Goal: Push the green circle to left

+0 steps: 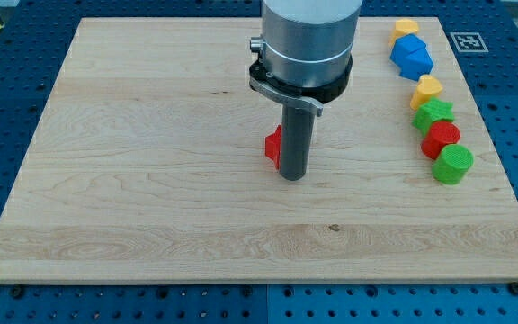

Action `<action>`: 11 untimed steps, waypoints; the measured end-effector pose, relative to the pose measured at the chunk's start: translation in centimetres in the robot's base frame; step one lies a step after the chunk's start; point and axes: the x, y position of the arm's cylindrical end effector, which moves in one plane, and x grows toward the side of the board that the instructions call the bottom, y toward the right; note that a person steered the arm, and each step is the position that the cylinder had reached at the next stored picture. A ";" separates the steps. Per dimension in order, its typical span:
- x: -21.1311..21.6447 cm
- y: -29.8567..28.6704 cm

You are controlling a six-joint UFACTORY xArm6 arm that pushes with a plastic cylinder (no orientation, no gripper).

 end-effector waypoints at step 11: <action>-0.8 22.2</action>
